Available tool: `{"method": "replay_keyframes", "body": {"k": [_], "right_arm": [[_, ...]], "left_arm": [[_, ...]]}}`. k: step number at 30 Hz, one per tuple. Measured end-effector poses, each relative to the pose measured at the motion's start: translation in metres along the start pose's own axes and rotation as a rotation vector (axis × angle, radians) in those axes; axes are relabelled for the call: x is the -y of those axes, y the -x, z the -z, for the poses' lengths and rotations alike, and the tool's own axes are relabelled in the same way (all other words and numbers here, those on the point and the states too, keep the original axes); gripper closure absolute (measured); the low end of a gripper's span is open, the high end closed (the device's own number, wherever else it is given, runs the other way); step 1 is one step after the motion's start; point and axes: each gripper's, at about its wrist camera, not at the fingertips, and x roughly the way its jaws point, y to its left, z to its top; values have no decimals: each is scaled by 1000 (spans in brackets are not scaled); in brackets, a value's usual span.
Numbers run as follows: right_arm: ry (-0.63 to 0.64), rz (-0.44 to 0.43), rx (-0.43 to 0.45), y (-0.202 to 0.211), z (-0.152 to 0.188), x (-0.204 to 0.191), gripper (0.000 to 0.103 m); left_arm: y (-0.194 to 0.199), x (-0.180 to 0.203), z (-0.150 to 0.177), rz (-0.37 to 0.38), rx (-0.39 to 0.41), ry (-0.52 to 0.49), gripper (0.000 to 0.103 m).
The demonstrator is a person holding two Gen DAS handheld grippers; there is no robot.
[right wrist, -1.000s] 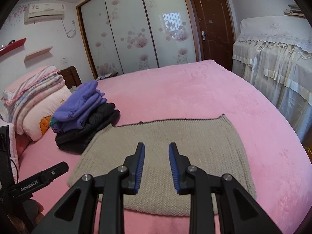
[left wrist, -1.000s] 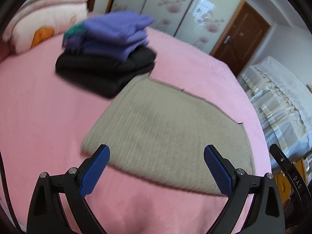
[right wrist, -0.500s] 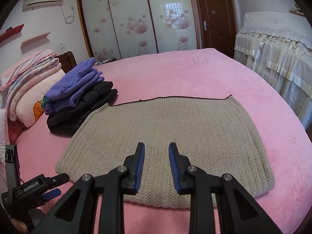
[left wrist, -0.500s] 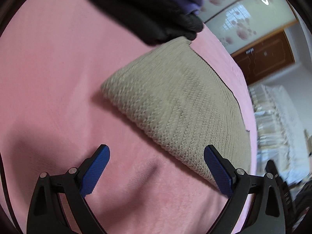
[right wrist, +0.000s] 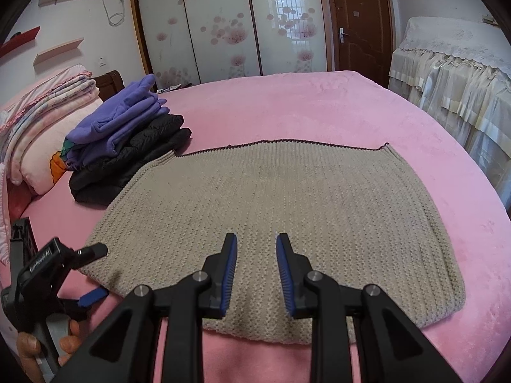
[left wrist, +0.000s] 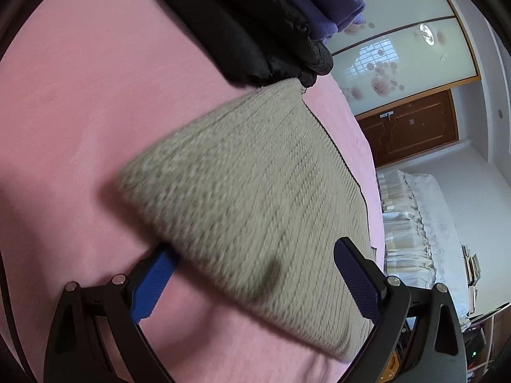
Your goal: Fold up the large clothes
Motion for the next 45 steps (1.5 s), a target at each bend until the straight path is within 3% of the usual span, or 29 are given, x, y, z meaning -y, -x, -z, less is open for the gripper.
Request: {"method": "replay_keyframes", "body": {"k": [12, 15, 17, 20, 25, 28, 35, 40, 45], "right_arm": [[-34, 17, -21, -34, 1, 12, 78], [-27, 8, -17, -42, -1, 10, 78], [-19, 3, -11, -47, -4, 7, 78], [2, -1, -12, -56, -7, 0, 79], [84, 24, -89, -77, 1, -17, 90], [144, 55, -128, -88, 15, -22, 94], [45, -54, -162, -84, 11, 2, 96], [-63, -72, -86, -49, 1, 40, 96], [-136, 42, -3, -2, 2, 101, 96]], "left_arm": [[-34, 26, -19, -9, 47, -65, 10], [-39, 23, -26, -19, 62, -38, 37], [-44, 19, -32, -45, 59, -6, 70], [-43, 21, -33, -26, 70, -11, 81], [-26, 67, -23, -71, 166, -231, 84], [-13, 109, -14, -57, 220, -357, 84], [-5, 204, 23, -6, 275, -644, 84], [-16, 261, 50, 58, 266, -743, 84], [-54, 308, 93, 130, 203, -814, 85]]}}
